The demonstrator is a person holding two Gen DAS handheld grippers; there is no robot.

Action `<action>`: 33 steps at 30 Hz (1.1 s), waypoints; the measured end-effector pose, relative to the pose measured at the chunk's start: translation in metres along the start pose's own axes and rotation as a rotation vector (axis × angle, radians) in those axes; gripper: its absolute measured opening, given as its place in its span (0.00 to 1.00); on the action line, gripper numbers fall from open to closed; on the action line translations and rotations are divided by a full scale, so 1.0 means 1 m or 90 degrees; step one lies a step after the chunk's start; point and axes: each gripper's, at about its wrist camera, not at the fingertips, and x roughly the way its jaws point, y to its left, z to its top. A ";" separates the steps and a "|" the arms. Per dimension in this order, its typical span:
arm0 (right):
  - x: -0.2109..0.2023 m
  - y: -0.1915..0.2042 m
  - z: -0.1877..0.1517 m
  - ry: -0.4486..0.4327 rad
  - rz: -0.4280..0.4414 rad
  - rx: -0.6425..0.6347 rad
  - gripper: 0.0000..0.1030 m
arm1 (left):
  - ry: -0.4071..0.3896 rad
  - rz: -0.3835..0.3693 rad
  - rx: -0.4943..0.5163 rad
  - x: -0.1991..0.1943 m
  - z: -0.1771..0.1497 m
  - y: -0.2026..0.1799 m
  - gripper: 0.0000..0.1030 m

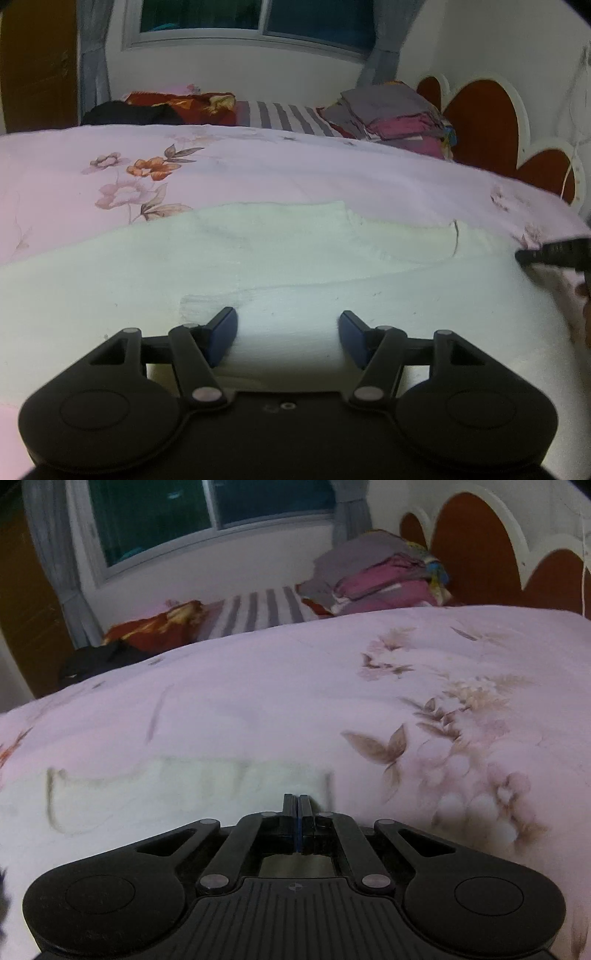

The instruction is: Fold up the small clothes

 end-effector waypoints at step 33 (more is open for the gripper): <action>-0.061 0.018 -0.030 -0.031 -0.008 -0.037 0.21 | -0.021 -0.004 0.035 -0.035 -0.022 -0.037 0.78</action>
